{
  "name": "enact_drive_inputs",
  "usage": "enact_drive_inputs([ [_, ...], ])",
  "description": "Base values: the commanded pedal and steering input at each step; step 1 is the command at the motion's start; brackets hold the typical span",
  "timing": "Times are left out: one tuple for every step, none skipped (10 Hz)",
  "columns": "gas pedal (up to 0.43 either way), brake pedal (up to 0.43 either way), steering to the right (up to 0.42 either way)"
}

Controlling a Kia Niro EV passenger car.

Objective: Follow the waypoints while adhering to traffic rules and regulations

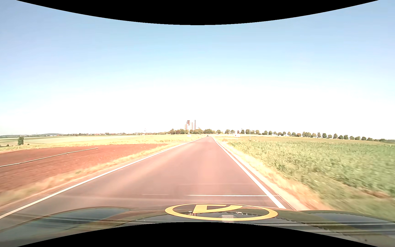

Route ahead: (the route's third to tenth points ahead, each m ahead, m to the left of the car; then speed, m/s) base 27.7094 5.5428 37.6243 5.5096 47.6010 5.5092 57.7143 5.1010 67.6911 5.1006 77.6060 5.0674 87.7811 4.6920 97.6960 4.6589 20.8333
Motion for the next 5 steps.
enact_drive_inputs([
  [0.209, 0.0, 0.0],
  [0.22, 0.0, 0.0],
  [0.22, 0.0, 0.0],
  [0.22, 0.0, 0.0],
  [0.22, 0.0, 0.0],
])
